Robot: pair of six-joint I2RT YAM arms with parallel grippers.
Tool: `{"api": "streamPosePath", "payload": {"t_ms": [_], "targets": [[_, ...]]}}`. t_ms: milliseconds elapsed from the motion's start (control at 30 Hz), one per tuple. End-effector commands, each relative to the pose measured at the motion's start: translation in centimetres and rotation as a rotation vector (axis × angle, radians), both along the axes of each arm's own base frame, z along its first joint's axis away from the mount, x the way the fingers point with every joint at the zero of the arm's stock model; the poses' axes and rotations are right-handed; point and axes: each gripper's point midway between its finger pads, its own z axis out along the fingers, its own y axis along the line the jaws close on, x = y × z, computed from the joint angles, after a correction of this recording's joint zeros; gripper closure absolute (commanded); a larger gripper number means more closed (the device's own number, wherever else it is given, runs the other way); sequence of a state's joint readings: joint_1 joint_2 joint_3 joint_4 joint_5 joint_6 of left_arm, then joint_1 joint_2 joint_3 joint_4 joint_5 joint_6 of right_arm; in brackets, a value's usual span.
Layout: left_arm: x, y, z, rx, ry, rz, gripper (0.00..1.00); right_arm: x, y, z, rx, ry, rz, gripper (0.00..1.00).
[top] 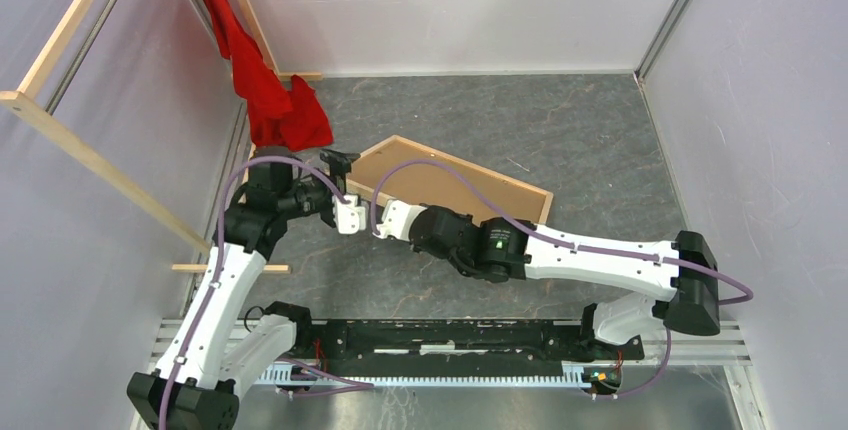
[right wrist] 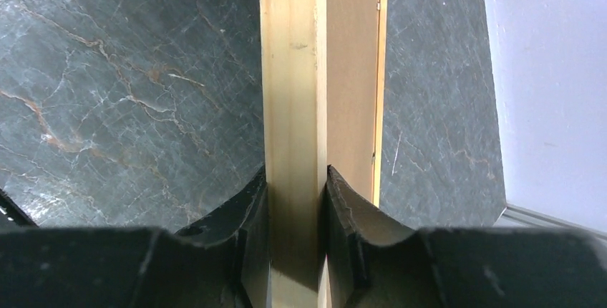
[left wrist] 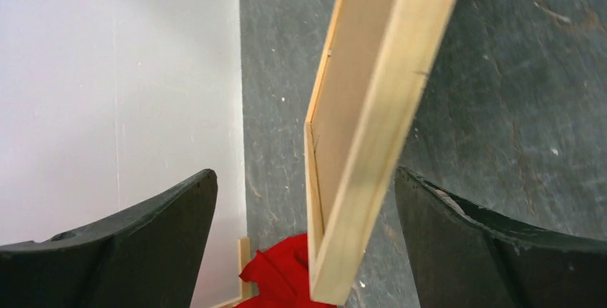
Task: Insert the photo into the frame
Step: Turn over the photo frame at the center of the board.
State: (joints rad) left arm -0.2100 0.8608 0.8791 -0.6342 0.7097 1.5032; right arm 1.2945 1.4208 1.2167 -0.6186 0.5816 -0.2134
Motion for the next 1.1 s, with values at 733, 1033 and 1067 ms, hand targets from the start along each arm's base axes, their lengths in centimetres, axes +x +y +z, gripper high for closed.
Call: {"api": "streamPosePath", "payload": {"t_ms": [733, 1033, 1067], "targets": [[4.0, -0.3, 10.8, -0.585, 0.697, 0.454, 0.0, 15.2, -1.6, 14.2, 0.919, 0.371, -0.394, 0.95], [5.6, 1.0, 6.4, -0.52, 0.782, 0.583, 0.0, 16.4, -8.5, 8.5, 1.079, 0.417, -0.58, 0.98], [5.9, 1.3, 5.6, -0.506, 0.793, 0.609, 0.0, 16.3, -9.2, 7.7, 1.092, 0.415, -0.598, 0.98]]}}
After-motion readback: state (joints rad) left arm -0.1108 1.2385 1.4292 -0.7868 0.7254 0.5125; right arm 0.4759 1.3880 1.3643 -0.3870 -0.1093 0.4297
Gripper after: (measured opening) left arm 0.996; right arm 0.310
